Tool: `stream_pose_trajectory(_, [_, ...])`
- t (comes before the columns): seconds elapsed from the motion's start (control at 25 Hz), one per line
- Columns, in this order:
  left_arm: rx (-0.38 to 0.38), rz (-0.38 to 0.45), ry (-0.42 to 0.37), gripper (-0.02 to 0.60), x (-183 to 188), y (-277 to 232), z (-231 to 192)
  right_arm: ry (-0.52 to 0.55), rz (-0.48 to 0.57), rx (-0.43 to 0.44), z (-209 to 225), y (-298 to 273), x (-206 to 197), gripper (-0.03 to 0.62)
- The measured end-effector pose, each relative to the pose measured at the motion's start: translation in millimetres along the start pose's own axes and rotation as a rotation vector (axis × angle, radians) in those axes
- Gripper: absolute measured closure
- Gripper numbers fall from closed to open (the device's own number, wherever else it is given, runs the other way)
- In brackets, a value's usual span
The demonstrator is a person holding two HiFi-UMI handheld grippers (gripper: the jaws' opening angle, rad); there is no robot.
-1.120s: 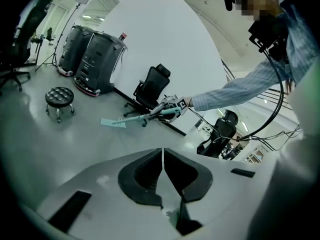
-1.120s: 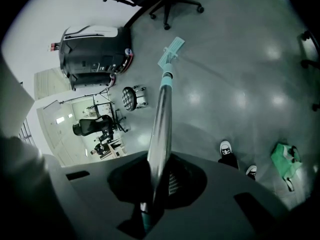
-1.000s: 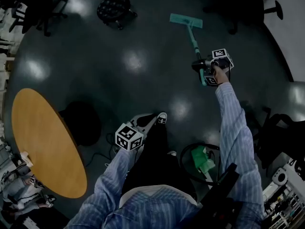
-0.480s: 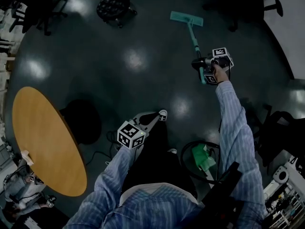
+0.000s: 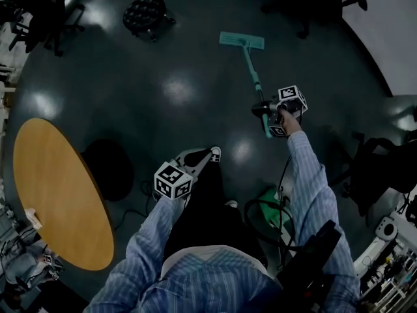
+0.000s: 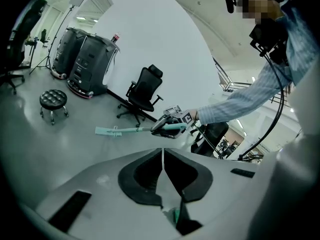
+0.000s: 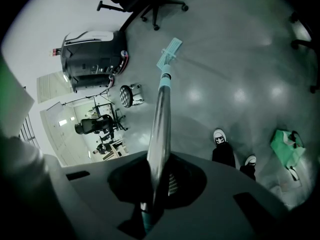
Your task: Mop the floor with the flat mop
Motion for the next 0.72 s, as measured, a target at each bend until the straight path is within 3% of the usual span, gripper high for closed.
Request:
stream_pose_trajectory(0.28, [-0.026,0.015,-0.019,0.566,-32.8,10.2,54.9,-0.024,-0.02,0.033,67.5,14.1,-93.2,0.545])
stream_pose_trajectory(0.72, [-0.05,0.028,-0.063,0.566,-118.8,42.6,138.7,-0.047,-0.033,0.057,198.3,9.1,-263.5,0.545])
Point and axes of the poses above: the fingertips, and each gripper's own axes: y backward along the fingers, z to its right, x out of its top, the point moved 4 cm from there along y, backward along the fingers, and after that the axes turned 5 degrees about -z, right-handed, at the moved point
